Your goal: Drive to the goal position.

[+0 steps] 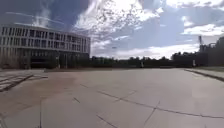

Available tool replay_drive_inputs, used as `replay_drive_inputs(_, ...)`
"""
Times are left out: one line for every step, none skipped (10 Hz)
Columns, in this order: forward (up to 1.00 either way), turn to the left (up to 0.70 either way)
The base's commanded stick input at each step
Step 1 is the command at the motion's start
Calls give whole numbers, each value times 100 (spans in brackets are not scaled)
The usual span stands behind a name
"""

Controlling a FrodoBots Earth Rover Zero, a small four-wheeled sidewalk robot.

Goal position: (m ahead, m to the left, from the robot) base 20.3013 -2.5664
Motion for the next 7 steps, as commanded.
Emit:
replay_drive_inputs(70, -1)
replay_drive_inputs(70, -1)
replay_drive_inputs(70, -1)
replay_drive_inputs(70, -1)
replay_drive_inputs(70, -1)
replay_drive_inputs(70, -1)
replay_drive_inputs(70, -1)
